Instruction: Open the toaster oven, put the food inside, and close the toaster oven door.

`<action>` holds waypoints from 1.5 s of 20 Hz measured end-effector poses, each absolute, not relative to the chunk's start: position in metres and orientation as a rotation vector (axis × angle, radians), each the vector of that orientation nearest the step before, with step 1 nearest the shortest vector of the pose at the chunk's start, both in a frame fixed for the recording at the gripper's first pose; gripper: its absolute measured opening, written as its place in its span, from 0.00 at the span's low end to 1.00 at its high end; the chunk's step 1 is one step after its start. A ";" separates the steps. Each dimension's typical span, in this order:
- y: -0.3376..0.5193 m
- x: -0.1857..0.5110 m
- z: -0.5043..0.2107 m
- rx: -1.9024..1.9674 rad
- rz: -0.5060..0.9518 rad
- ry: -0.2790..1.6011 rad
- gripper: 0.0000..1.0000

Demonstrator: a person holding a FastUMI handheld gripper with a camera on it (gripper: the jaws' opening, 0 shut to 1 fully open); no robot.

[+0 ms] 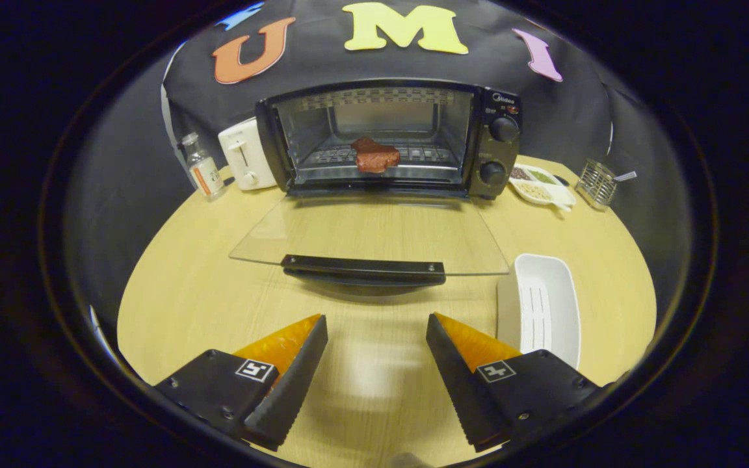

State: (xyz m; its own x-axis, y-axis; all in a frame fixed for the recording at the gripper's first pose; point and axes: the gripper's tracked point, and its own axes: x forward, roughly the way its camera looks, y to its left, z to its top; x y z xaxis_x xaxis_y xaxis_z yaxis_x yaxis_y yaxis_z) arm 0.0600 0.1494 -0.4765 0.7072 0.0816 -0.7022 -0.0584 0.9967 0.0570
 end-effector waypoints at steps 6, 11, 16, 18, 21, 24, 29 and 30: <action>0.155 0.074 -0.493 0.012 0.080 0.817 0.98; 0.156 0.084 -0.489 0.023 0.073 0.824 0.98; 0.156 0.085 -0.468 0.011 0.071 0.795 0.98; 0.156 0.087 -0.453 0.019 0.074 0.780 0.98; 0.156 0.098 -0.427 0.018 0.069 0.743 0.98; 0.157 0.115 -0.400 0.028 0.070 0.706 0.98; 0.155 0.155 -0.354 0.042 0.061 0.629 0.98; 0.155 0.163 -0.345 0.046 0.064 0.607 0.98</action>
